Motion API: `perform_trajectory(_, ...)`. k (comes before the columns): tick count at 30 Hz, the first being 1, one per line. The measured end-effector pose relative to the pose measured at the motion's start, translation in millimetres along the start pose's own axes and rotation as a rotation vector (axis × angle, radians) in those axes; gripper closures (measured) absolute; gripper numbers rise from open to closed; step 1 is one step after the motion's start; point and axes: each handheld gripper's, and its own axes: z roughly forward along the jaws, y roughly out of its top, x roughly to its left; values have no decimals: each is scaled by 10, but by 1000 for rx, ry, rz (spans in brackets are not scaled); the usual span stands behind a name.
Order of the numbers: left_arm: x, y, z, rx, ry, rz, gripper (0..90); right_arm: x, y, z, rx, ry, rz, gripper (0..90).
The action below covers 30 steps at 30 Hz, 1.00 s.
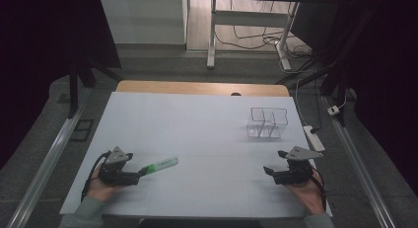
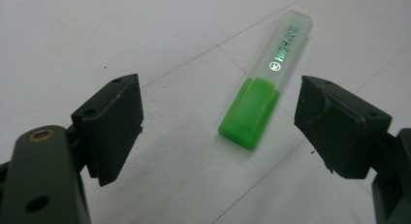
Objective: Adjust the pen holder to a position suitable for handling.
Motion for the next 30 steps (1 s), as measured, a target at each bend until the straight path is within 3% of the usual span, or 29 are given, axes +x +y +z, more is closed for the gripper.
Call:
perform_trajectory(12,-22,1,-11,-5,5,11,178,-9,-1,27,4,16,19,156)
perform_trajectory(30,-13,-9,-10,-9,5,13,179,17,16,94,24,19,2,177)
